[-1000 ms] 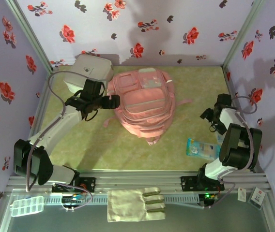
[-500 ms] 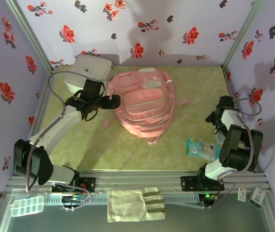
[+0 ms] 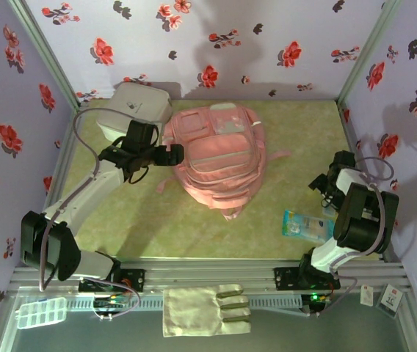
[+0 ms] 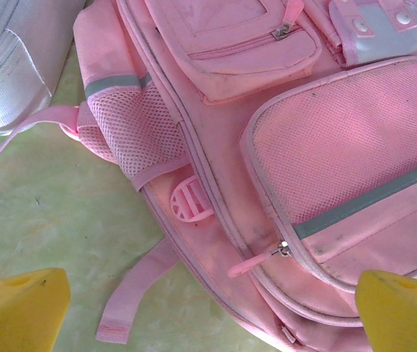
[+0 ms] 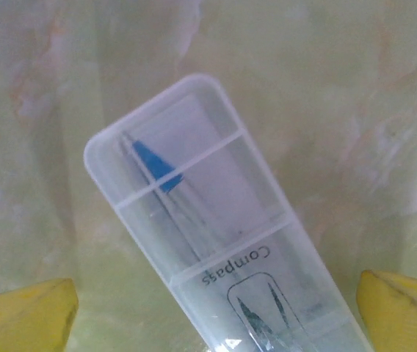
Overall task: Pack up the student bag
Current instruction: Pick up the loose stationery from the middle-right of the table.
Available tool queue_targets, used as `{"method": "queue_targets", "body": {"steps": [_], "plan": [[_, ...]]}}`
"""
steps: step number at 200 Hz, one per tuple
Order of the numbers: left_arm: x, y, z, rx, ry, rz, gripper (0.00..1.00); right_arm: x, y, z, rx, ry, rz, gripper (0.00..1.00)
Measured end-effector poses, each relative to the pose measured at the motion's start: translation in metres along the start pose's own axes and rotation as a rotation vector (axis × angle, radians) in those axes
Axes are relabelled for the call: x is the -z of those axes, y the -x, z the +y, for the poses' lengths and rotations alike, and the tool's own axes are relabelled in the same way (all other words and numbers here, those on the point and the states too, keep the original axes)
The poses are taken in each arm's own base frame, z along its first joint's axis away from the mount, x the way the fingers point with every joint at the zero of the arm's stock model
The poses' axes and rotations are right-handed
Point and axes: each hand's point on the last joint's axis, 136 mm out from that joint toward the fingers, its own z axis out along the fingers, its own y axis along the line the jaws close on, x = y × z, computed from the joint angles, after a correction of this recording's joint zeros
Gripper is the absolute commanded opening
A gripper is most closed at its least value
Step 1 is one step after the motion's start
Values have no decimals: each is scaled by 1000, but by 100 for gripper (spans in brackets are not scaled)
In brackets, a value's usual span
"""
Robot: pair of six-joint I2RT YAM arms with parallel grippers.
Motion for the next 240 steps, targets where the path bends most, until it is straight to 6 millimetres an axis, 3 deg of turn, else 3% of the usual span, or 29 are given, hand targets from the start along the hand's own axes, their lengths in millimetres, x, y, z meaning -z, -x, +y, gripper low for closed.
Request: {"method": "queue_targets", "body": {"steps": [39, 77, 107, 140, 182, 214, 240], "plan": [[0, 0, -1, -3, -6, 2, 100, 0, -4, 5, 29, 11, 9, 69], [1, -3, -2, -11, -10, 18, 100, -3, -5, 4, 39, -13, 16, 68], [6, -2, -4, -42, -14, 30, 100, -3, -3, 5, 29, -17, 19, 54], [13, 5, -13, -98, -30, 26, 100, -3, -1, 5, 20, -20, 14, 46], [0, 11, -63, -268, -101, 62, 98, 4, 1, 8, 18, 4, -1, 43], [-22, -13, -111, -523, -169, 144, 91, 27, 8, 22, 15, 96, -49, 43], [-42, -36, -142, -739, -212, 215, 80, 45, 8, 36, 25, 173, -73, 43]]}}
